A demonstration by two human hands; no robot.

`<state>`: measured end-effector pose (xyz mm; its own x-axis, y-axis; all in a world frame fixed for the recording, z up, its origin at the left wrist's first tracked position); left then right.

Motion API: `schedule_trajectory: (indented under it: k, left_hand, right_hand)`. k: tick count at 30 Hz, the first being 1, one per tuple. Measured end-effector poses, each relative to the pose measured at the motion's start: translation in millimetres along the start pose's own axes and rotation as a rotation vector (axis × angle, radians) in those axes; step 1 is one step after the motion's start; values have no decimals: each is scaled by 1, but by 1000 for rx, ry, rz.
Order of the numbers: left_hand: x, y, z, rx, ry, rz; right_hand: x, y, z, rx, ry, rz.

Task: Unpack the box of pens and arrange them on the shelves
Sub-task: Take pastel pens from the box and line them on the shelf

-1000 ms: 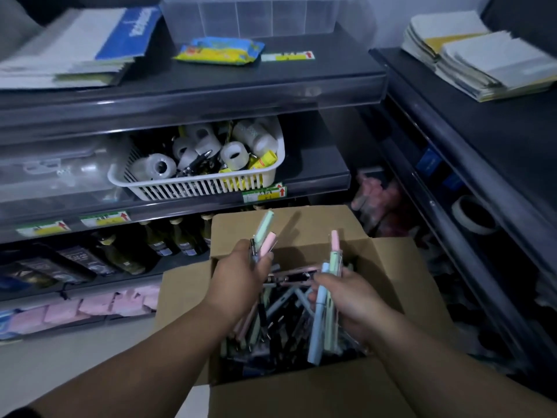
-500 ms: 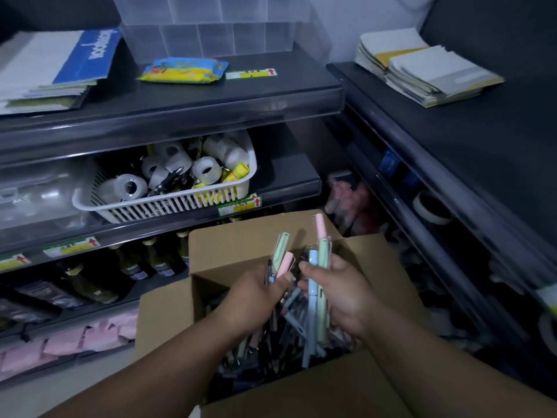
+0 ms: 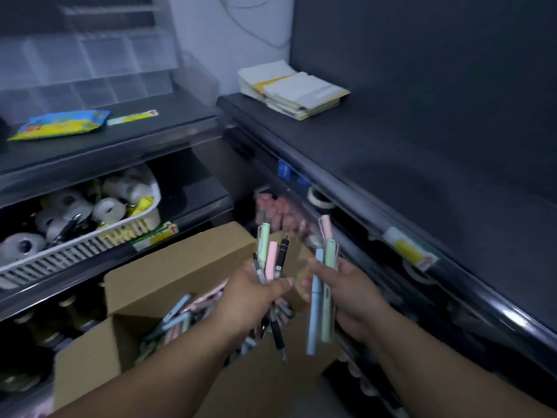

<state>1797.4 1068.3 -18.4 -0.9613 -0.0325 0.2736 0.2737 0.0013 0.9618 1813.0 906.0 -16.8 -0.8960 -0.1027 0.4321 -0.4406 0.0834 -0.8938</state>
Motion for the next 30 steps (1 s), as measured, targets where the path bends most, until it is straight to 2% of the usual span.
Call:
schedule_trajectory:
  k: [5, 10, 19, 25, 30]
  left_hand:
    - [35, 12, -110, -54, -175, -47]
    - [107, 11, -239, -126, -394, -91]
    - [306, -9, -480, -175, -783, -164]
    - [434, -25, -593, -269, -1069, -196]
    - [499, -33, -661, -290, -1259, -196]
  right_hand:
    - [70, 6, 98, -80, 186, 42]
    - [179, 28, 210, -110, 357, 68]
    - [443, 88, 408, -194, 789, 143]
    - [596, 130, 486, -249, 1051, 181]
    - [666, 158, 527, -322, 1175, 199]
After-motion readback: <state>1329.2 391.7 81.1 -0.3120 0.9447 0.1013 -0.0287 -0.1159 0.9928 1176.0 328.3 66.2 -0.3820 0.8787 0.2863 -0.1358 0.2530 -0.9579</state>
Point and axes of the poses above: each hand's wrist, its own x-axis away from the middle knuckle, its own z-axis out of the back of the hand, y = z × x, the point moved 5 cm from there along -x, towards the middle knuckle, and after that the axes turned 7 degrees about x, right-handed, at the moved point
